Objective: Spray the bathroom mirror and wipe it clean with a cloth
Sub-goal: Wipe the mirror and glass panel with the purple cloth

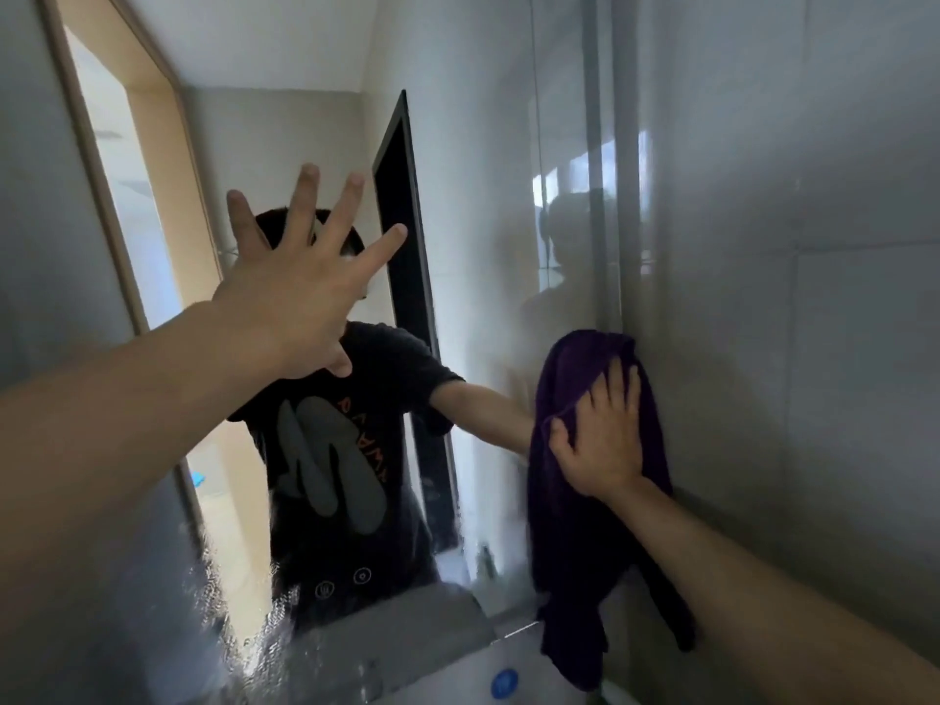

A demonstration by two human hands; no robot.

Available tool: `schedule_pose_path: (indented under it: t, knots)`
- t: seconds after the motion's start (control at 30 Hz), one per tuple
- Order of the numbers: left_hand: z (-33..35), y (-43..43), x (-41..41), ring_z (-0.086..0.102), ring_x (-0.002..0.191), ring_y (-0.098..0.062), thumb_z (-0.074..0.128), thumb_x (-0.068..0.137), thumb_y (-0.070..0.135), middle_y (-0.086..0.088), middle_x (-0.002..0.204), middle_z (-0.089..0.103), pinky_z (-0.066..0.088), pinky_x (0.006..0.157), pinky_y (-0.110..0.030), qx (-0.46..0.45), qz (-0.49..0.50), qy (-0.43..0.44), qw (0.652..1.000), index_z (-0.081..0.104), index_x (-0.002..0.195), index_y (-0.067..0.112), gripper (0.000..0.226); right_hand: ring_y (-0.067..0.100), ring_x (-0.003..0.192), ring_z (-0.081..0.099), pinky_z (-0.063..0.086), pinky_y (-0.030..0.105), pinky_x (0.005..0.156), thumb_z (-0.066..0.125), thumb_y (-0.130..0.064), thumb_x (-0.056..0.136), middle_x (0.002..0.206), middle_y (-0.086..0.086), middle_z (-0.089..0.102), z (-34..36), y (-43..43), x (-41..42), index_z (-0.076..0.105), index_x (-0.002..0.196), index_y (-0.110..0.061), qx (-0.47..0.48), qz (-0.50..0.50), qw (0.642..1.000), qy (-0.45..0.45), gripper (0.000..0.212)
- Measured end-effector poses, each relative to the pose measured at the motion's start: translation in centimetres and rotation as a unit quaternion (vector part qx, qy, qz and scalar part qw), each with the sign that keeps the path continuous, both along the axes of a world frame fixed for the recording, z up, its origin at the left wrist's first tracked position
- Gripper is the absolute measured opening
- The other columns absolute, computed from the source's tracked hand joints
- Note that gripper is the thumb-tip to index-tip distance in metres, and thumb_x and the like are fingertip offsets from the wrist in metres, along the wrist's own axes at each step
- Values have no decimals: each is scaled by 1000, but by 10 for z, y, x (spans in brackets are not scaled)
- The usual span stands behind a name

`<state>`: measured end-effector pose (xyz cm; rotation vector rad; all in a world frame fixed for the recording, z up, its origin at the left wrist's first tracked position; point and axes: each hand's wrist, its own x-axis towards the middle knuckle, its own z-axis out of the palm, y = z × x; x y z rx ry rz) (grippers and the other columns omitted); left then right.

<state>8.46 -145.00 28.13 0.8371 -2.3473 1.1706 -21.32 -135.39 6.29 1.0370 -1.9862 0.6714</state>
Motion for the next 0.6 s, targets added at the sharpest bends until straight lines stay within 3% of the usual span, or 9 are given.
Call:
schedule_pose_path:
  t: [0.1,0.17,0.27,0.43,0.6]
  knots:
    - [-34,8,-8,-21,154,-43,82,55,74,-6,167,-30,10,114,-79,-6,-64,-33,997,-15,158,43,144,46,137,32,11,60,121,44,-39,82,131,36,56,-12,-8,3,64,106,12,-37,-3,999,-25,60]
    - [-70,14,-17,-29,151,-43,73,56,84,-6,165,-36,1,116,-77,22,-77,-68,994,-21,156,44,143,46,138,32,9,58,122,43,-38,82,131,37,56,-23,-9,7,65,98,13,-54,-2,997,-50,58]
    - [-111,9,-23,-39,145,-47,73,62,80,-11,159,-45,-5,114,-77,18,-37,-99,994,-30,154,41,144,47,138,34,10,58,122,42,-37,83,132,39,56,-53,-8,10,65,102,14,-52,4,996,-72,59]
    - [-114,1,-20,-36,146,-49,82,59,71,-13,157,-47,-9,113,-78,-7,-15,-106,994,-32,153,37,152,45,140,32,8,59,122,41,-35,85,136,36,55,-79,-8,12,62,114,13,-72,20,992,-98,60]
    - [-116,2,-22,-32,147,-51,86,54,70,-14,161,-41,-14,111,-76,-15,-10,-106,994,-25,157,37,155,42,145,26,5,60,122,41,-32,83,136,33,56,-64,-31,56,64,101,6,-144,-1,971,-191,49]
